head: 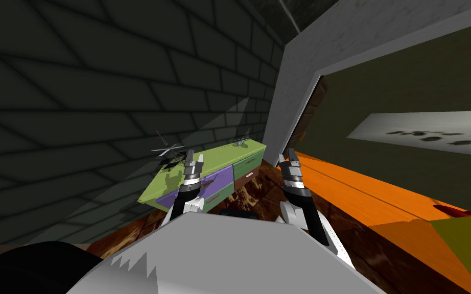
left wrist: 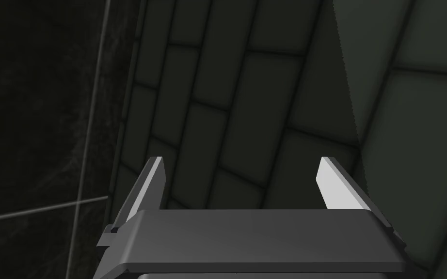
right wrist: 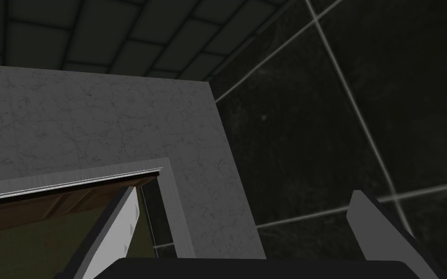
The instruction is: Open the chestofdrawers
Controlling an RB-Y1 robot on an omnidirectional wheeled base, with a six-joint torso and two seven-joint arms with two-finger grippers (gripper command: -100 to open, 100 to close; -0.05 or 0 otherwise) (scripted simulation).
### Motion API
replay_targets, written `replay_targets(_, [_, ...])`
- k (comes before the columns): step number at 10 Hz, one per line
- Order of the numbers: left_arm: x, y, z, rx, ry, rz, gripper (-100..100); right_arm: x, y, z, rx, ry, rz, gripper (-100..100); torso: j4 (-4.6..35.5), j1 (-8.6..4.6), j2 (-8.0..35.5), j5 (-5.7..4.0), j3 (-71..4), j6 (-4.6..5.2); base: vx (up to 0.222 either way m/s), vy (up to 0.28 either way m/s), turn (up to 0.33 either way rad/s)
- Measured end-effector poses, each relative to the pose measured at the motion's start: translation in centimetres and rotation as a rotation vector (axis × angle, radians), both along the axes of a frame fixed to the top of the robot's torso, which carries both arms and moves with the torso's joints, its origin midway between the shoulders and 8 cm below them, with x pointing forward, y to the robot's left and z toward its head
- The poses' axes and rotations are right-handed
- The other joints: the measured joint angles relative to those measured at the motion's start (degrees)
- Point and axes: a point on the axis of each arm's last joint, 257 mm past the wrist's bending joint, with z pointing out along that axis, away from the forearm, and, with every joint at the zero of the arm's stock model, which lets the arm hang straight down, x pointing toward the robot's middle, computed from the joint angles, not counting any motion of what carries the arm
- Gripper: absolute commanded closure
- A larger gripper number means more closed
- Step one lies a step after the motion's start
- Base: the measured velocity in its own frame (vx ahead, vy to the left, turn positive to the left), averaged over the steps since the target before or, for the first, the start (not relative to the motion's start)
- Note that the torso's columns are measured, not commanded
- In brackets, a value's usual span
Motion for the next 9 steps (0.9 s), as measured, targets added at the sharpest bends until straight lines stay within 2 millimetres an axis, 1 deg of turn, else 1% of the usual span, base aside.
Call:
replay_targets(1, [0.0, 0.0, 0.0, 0.0, 0.0, 0.0, 0, 0.0, 0.0, 0.0, 0.0, 0.0, 0.0, 0, 2.35, 0.0, 2.32, 0.0, -4.67, 0.0, 0.0, 0.0, 0.0])
replay_targets(2, [0.0, 0.0, 0.0, 0.0, 0.0, 0.0, 0, 0.0, 0.0, 0.0, 0.0, 0.0, 0.0, 0, 6.0, 0.0, 5.97, 0.0, -12.0, 0.0, 0.0, 0.0, 0.0])
replay_targets(9, [-0.01, 0.0, 0.02, 0.0, 0.0, 0.0, 0, -0.01, 0.0, 0.02, 0.0, 0.0, 0.0, 0, 35.37, 0.0, 35.39, 0.0, -70.73, 0.0, 0.0, 0.0, 0.0])
